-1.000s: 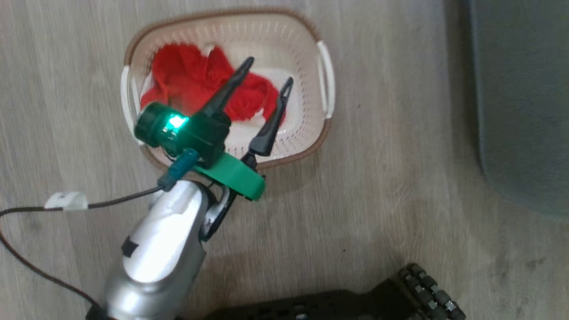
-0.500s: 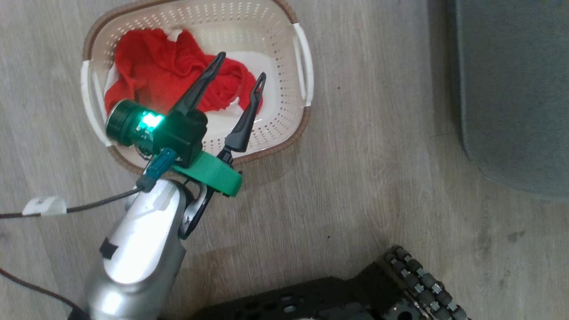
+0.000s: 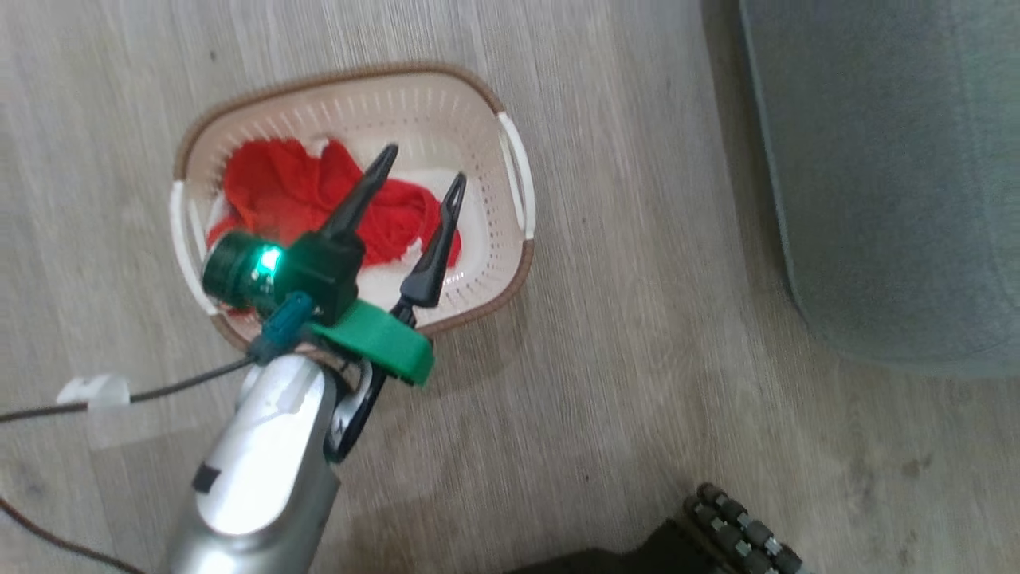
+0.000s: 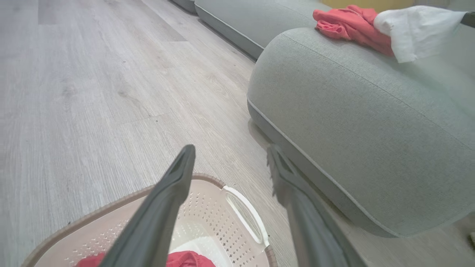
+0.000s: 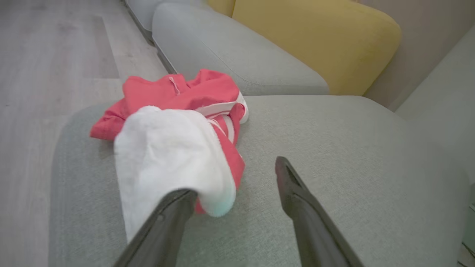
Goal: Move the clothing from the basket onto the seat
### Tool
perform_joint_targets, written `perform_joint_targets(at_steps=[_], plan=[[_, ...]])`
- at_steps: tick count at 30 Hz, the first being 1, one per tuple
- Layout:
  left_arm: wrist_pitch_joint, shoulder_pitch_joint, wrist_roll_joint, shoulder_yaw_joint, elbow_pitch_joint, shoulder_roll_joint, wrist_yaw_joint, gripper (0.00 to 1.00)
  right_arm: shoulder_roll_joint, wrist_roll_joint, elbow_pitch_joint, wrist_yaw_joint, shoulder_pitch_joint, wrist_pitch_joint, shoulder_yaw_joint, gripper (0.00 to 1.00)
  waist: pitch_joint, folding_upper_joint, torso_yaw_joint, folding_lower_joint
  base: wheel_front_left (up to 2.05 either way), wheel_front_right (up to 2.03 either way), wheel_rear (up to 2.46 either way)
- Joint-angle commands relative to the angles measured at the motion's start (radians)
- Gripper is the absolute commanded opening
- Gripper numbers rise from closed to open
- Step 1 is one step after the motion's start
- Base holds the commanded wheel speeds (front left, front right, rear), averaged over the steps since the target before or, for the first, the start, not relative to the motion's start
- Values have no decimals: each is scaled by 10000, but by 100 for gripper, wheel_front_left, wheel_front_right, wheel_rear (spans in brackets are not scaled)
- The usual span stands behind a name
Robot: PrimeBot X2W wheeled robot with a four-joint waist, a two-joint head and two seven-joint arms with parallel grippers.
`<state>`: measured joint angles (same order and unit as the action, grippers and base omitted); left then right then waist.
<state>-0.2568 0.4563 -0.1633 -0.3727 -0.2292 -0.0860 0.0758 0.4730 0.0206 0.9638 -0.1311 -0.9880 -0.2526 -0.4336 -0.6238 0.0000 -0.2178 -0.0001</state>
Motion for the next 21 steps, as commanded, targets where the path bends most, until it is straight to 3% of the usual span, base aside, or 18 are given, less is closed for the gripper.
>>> perform_joint_targets(at_steps=[1, 8, 14, 21], plan=[[-49, -448, -145, 404, 181, 52, -42, 100, -30, 399, -800, 4, 827, -88, 434, 100, 797, 0, 74, 1, 0, 0, 0], [-49, -1213, -480, 837, -3, 231, -141, 100, -947, 1412, -3311, 4, 3262, -90, 1411, 100, 2161, 0, 418, 1, 0, 0, 0], [-49, -2036, -738, 1374, -203, 322, -309, 100, -2385, 1425, -5464, 4, 5281, -90, 2336, 100, 3372, 0, 1057, 1, 0, 0, 0], [-49, -2558, -795, 1938, -460, 352, -440, 100, -3531, 1229, -6590, 4, 7266, -91, 3242, 100, 4467, 0, 2304, 1, 0, 0, 0]])
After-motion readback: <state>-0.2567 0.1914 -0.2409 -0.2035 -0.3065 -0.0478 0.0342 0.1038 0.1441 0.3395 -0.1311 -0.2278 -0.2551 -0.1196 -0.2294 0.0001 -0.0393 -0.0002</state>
